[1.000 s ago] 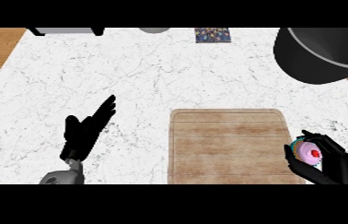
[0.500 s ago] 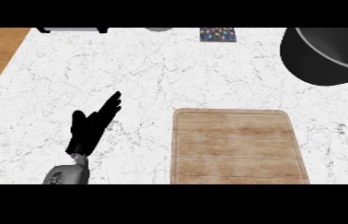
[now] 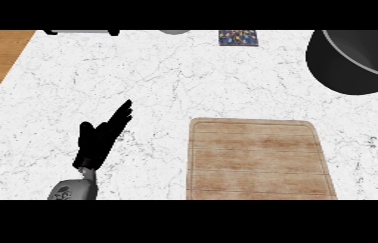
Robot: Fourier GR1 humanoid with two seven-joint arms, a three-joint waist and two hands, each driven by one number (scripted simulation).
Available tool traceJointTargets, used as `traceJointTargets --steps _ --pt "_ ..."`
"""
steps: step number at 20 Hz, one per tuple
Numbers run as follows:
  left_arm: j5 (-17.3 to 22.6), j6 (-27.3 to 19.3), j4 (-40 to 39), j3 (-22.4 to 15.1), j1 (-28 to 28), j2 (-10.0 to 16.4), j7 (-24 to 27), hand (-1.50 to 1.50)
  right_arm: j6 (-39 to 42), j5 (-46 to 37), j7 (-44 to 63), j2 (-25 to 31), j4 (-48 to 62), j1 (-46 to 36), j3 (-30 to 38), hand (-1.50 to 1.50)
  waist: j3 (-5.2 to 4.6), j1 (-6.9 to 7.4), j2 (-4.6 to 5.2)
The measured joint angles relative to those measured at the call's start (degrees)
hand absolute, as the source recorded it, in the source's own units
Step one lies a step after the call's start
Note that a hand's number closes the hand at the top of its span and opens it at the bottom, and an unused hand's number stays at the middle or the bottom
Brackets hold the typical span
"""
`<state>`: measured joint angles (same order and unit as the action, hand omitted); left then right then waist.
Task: Pick the cupcake from the cutting board and place it in the pot
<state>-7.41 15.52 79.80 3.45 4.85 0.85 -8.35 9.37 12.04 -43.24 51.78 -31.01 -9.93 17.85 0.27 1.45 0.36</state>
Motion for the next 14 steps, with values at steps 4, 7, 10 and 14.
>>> traceJointTargets --steps 4,7,10,14 --pt "-0.01 -0.08 -0.17 -0.03 0.48 0.30 -0.53 0.00 -2.97 -3.97 -0.15 2.44 3.10 -5.60 -1.25 1.50 -0.08 -0.20 -0.08" --pt "0.23 0.04 0.68 -0.05 -0.48 0.58 -0.78 0.00 -4.42 -6.49 3.69 4.11 3.57 -10.33 -2.67 1.50 -0.16 -0.26 -0.14" --pt "0.63 -0.50 1.30 -0.57 0.40 0.34 -2.36 0.00 -5.34 -9.18 7.24 5.43 4.03 -15.28 -4.33 1.50 -0.20 -0.22 -0.12" --pt "0.64 -0.39 1.49 -0.85 0.08 0.52 -2.25 0.00 -5.73 -13.11 12.94 6.06 3.67 -21.75 -7.28 1.50 -0.24 -0.12 -0.12"
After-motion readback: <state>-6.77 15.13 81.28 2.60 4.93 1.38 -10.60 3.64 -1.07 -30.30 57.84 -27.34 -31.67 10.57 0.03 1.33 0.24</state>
